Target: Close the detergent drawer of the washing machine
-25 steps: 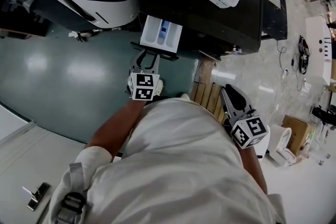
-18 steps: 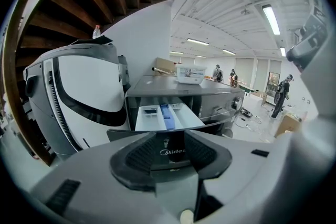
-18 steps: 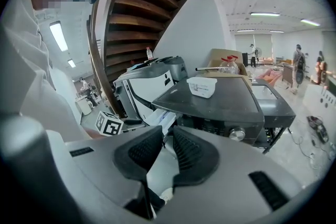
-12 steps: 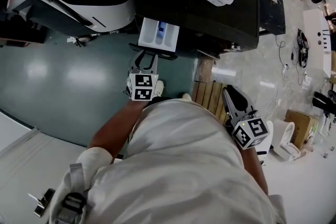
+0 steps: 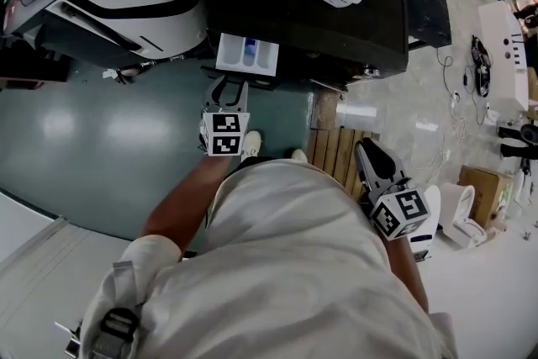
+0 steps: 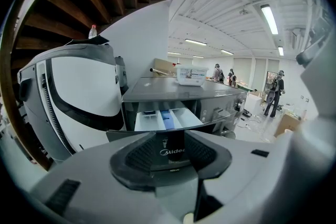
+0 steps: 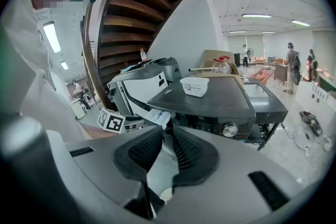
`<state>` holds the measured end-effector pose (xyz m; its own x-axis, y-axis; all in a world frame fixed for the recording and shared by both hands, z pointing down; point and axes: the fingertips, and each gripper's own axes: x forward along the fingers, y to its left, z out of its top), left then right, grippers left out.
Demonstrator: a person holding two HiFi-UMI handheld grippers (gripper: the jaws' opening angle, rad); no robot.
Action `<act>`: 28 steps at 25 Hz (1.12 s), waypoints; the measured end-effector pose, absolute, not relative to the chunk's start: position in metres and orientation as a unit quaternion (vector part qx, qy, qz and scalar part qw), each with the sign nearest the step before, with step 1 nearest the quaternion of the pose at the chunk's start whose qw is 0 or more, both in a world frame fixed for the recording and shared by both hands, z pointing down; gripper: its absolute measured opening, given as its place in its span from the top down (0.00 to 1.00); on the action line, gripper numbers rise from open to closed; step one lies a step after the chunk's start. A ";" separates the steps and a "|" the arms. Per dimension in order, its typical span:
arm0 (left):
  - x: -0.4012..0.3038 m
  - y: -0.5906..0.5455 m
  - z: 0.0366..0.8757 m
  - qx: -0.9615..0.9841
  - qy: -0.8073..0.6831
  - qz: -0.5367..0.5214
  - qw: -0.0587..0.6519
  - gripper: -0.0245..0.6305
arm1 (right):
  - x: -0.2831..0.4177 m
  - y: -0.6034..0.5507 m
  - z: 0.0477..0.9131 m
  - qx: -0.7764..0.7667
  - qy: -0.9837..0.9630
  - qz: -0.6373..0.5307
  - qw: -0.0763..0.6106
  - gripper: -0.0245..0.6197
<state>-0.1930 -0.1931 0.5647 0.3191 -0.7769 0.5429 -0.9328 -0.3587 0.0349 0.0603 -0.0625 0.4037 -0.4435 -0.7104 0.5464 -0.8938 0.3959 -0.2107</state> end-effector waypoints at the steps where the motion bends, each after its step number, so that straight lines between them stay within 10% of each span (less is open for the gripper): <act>1: -0.193 -0.195 0.565 0.793 -0.539 0.225 0.173 0.72 | 0.061 -0.062 0.404 0.494 -0.813 0.243 0.189 0.87; 28: -0.189 -0.240 0.564 0.798 -0.537 0.225 0.158 0.72 | 0.069 -0.076 0.403 0.516 -0.799 0.247 0.187 0.87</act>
